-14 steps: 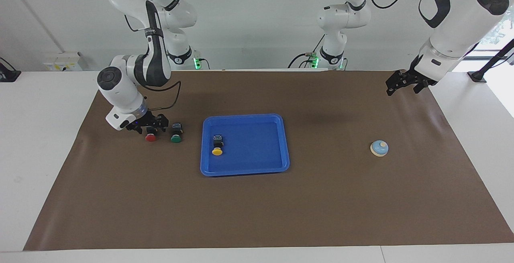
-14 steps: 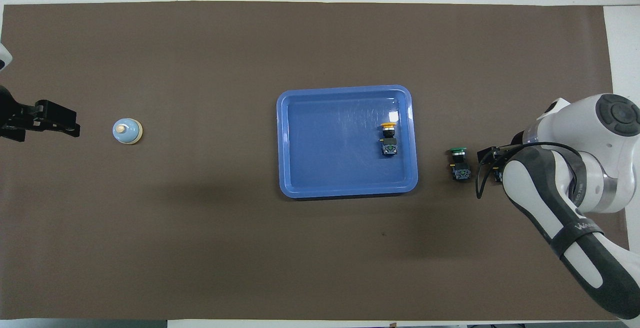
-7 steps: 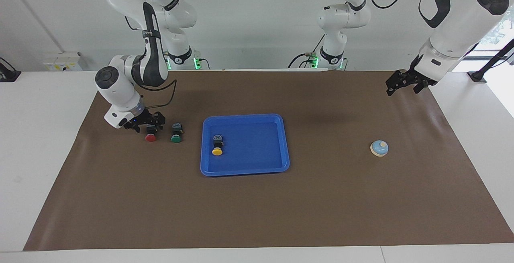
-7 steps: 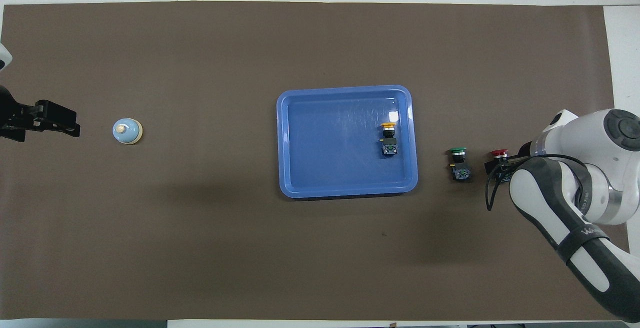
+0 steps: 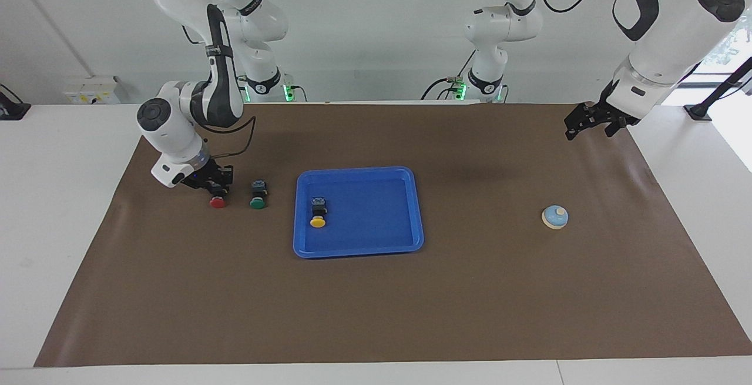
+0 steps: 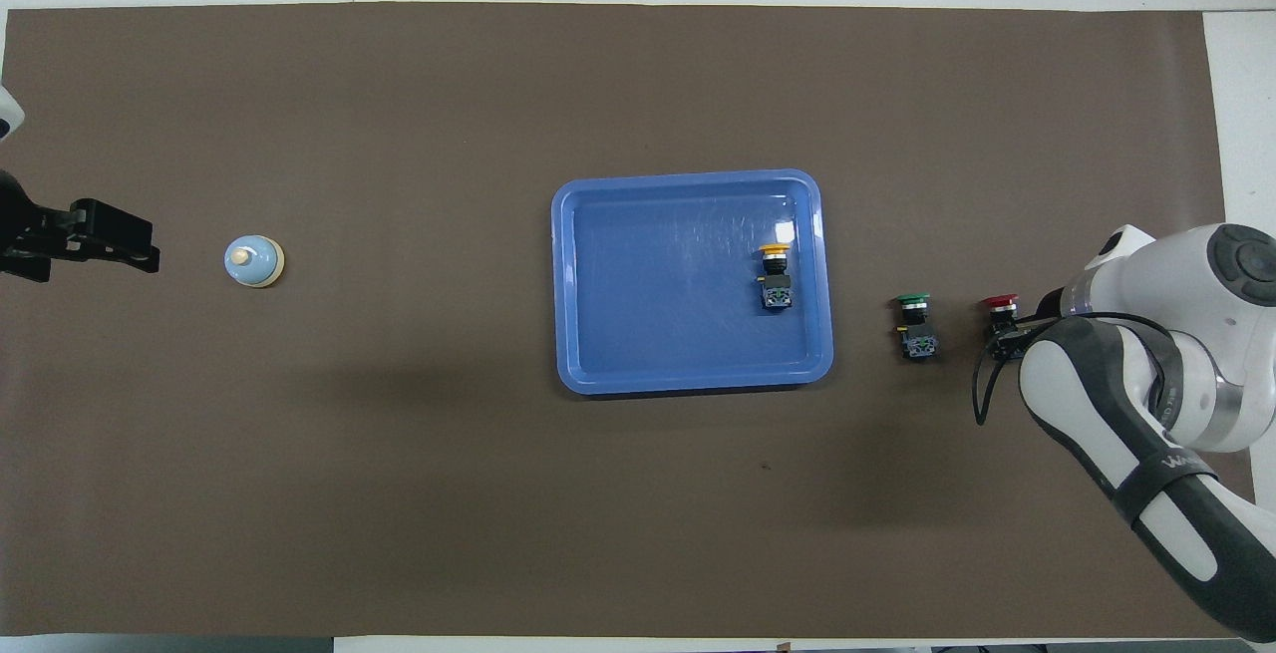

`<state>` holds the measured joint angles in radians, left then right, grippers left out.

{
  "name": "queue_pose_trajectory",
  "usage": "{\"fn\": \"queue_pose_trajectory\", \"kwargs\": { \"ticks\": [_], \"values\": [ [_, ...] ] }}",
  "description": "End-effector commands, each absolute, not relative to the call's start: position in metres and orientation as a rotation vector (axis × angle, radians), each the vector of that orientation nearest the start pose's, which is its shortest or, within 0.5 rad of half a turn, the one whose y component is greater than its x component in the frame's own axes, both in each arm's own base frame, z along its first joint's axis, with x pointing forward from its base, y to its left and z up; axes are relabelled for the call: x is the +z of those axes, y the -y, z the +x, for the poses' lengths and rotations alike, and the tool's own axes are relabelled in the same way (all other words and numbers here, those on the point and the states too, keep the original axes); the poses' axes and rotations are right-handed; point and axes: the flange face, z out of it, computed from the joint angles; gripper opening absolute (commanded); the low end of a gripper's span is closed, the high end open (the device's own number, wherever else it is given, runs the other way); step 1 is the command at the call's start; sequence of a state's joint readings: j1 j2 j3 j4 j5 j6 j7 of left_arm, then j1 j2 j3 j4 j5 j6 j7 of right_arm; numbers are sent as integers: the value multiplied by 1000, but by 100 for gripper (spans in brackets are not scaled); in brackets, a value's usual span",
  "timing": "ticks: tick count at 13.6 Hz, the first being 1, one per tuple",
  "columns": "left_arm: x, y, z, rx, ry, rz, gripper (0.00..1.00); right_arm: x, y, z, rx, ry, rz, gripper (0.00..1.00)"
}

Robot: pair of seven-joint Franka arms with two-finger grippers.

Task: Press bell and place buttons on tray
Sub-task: 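Carry the red button into the blue tray and release it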

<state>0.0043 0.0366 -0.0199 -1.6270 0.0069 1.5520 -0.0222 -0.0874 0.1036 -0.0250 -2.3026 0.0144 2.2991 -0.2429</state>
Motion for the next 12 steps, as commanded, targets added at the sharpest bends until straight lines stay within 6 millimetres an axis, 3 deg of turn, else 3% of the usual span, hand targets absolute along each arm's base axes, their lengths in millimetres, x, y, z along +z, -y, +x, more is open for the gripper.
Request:
{"fn": "queue_pose_trajectory", "kwargs": {
  "ticks": [1,4,6,8,10,11,12],
  "values": [
    [582,8,556,183,10,-3137,100,320,39,533,78,233,-3114,0],
    [582,8,556,181,10,-3137,100,376,-30,589,79,137,-3117,0],
    [582,7,556,183,12,-3137,100,402,-113,602,27,52,-3122,0],
    [582,8,556,183,10,-3137,100,402,-187,608,3,-6,-3118,0],
    [582,7,556,183,12,-3137,100,391,-252,618,30,27,-3125,0],
    [582,7,556,183,12,-3137,100,382,-276,619,37,58,-3131,0],
    [582,8,556,183,10,-3137,100,372,-283,619,39,70,-3128,0]
  ]
}}
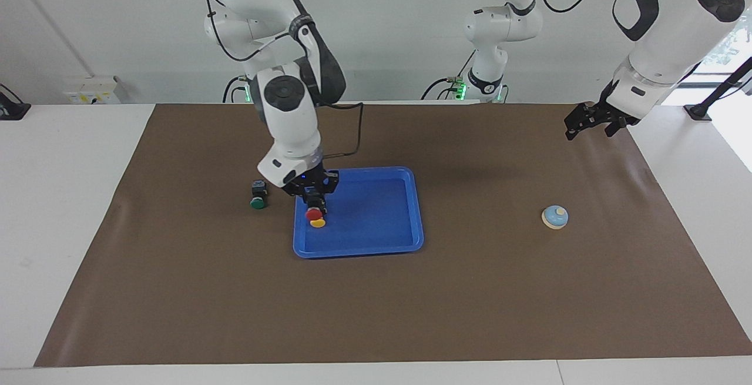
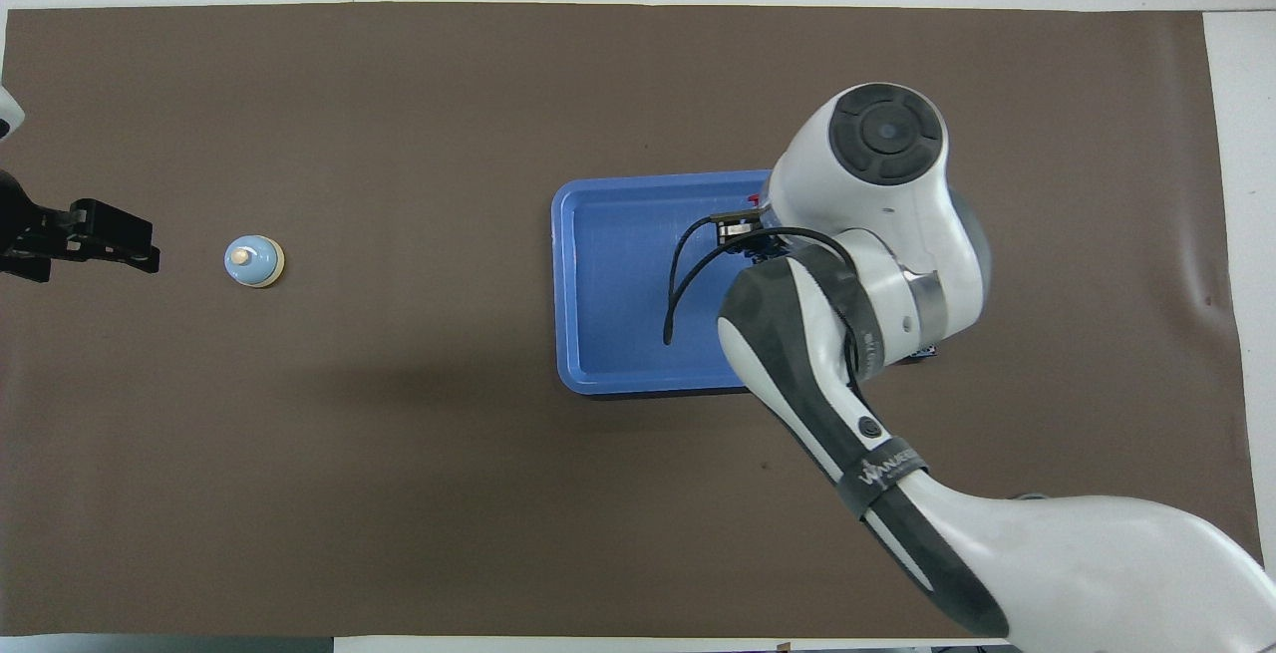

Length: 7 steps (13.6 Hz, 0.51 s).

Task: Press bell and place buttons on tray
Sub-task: 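Carry the red button into the blue tray and release it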

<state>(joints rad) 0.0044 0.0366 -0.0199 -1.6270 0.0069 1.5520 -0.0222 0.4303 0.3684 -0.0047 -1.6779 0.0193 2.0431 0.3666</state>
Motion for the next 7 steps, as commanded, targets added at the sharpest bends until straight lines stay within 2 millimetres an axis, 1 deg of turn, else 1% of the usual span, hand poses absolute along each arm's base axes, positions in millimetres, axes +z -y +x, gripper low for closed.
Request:
{"fn": "queue_pose_trajectory", "kwargs": {
  "ticks": [1,2,3,4,5,6,7],
  "values": [
    [582,8,556,183,10,-3137,100,357,-297,615,45,97,-3127,0],
    [582,7,556,181,12,-3137,100,346,-310,612,25,115,-3123,0],
    [582,8,556,183,10,-3137,100,337,-312,611,-2,114,-3116,0],
    [582,7,556,181,12,-3137,100,329,-308,609,8,104,-3117,0],
    [583,8,556,178,10,-3137,100,324,-309,606,29,104,-3117,4],
    [582,7,556,183,12,-3137,100,318,-309,599,53,104,-3120,36],
    [583,7,556,178,12,-3137,100,316,-307,596,67,103,-3126,99]
  ]
}}
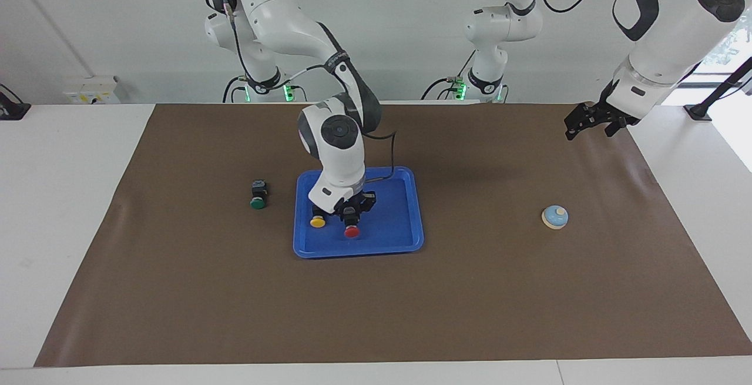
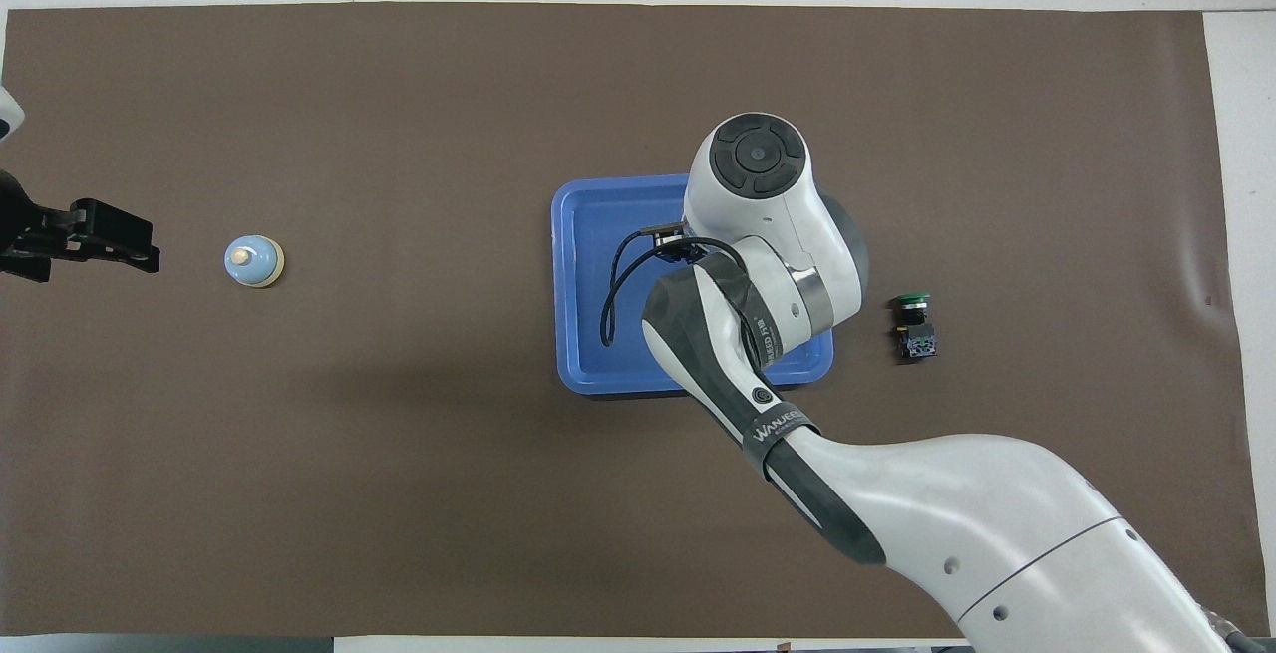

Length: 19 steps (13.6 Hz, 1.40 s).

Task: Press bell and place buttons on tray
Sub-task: 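Carry the red button into the blue tray and release it, then move the right gripper back and grasp the green-capped button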

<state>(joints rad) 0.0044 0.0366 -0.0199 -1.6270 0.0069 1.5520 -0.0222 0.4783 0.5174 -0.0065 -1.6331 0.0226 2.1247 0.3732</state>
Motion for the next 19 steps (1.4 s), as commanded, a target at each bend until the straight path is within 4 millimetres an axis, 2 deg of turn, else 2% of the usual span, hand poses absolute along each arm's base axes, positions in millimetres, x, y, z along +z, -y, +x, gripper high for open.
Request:
{"fn": "queue_pose_trajectory", "kwargs": {
  "ticks": [1,3,4,5,7,8,9,10,12,13,15,19],
  "values": [
    [582,8,556,183,10,-3137,100,316,-308,595,81,103,-3129,100],
    [583,7,556,178,12,-3137,100,330,-309,595,124,84,-3138,100],
    [582,8,556,183,10,-3137,100,345,-304,600,138,70,-3141,100],
    [582,8,556,183,10,-3137,100,369,-292,602,139,56,-3143,100],
    [582,8,556,181,10,-3137,100,412,-234,613,108,3,-3134,100],
    [582,7,556,183,12,-3137,100,426,-209,615,106,11,-3130,100],
    [582,7,556,181,12,-3137,100,430,-179,616,125,27,-3130,100],
    [582,8,556,183,10,-3137,100,430,-153,613,148,56,-3129,100],
    [582,8,556,181,10,-3137,100,408,-102,593,195,121,-3122,100],
    [582,8,556,181,10,-3137,100,398,-86,585,185,123,-3118,100],
    [582,8,556,181,10,-3137,100,378,-68,569,198,123,-3115,100],
    [582,8,556,181,10,-3137,100,352,-63,541,225,102,-3116,100]
  ]
}}
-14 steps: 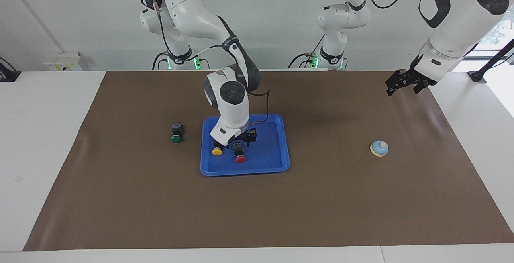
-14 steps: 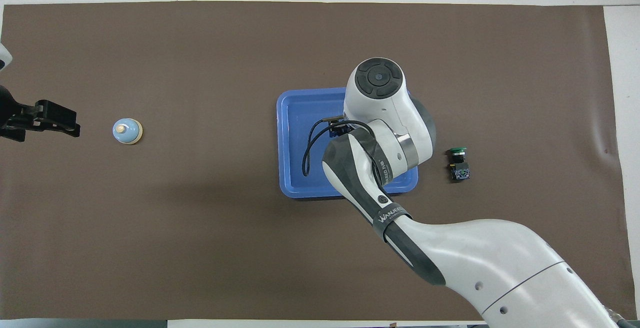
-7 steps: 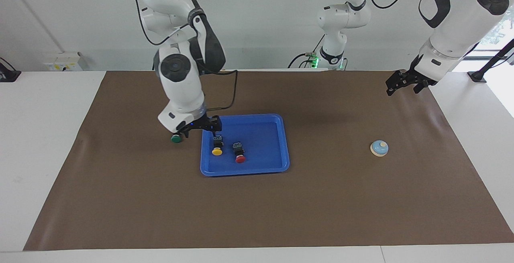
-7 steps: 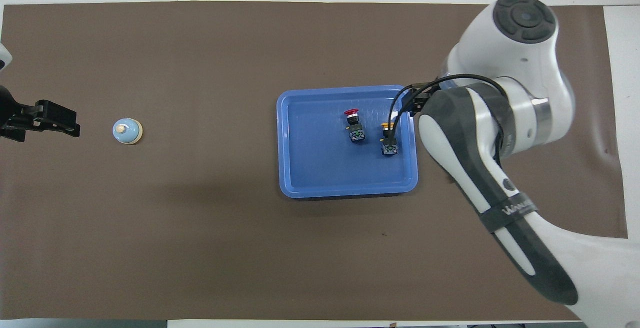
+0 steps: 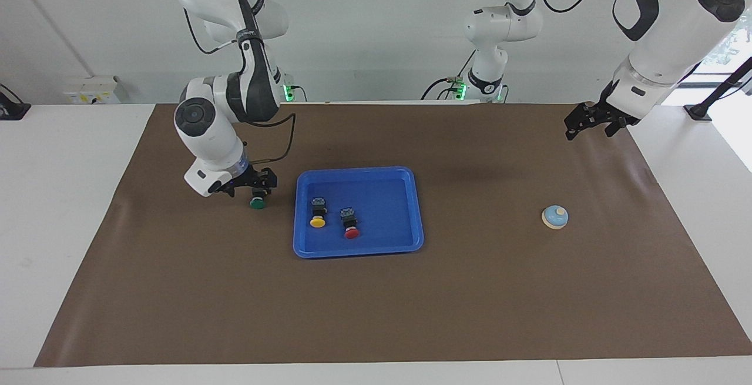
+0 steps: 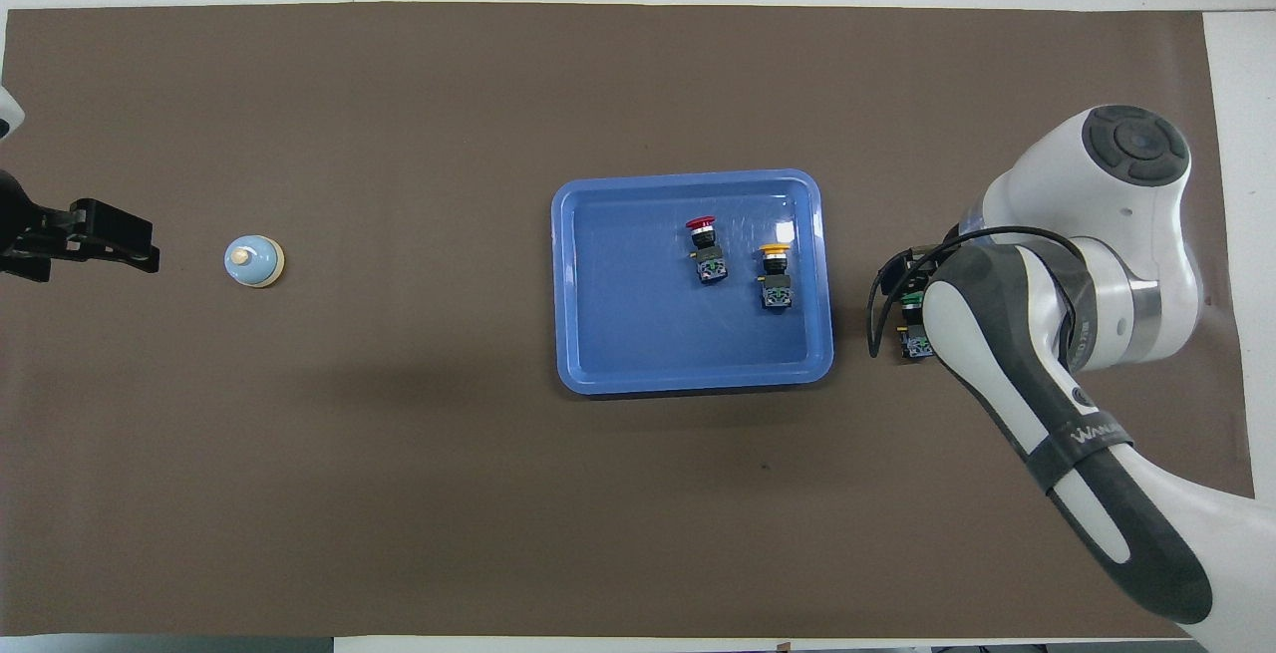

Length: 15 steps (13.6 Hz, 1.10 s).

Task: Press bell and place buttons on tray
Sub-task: 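Move the right gripper back and grasp the green-capped button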

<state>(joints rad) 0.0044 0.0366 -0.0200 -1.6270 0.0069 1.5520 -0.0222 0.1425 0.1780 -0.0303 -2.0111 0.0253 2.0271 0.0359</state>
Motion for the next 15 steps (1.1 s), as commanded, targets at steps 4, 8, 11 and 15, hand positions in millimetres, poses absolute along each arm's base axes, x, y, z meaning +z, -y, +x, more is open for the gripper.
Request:
{"fn": "queue_pose_trajectory", "kwargs": {
  "ticks": [4,8,11,15],
  "values": [
    [582,8,556,183,10,-3137,100,326,-61,521,182,96,-3119,100],
    [582,8,556,183,10,-3137,100,300,-60,513,115,92,-3122,98],
    [582,7,556,183,12,-3137,100,290,-60,515,103,80,-3121,77],
    [583,8,556,178,10,-3137,100,289,-65,520,85,46,-3121,0]
  ]
}}
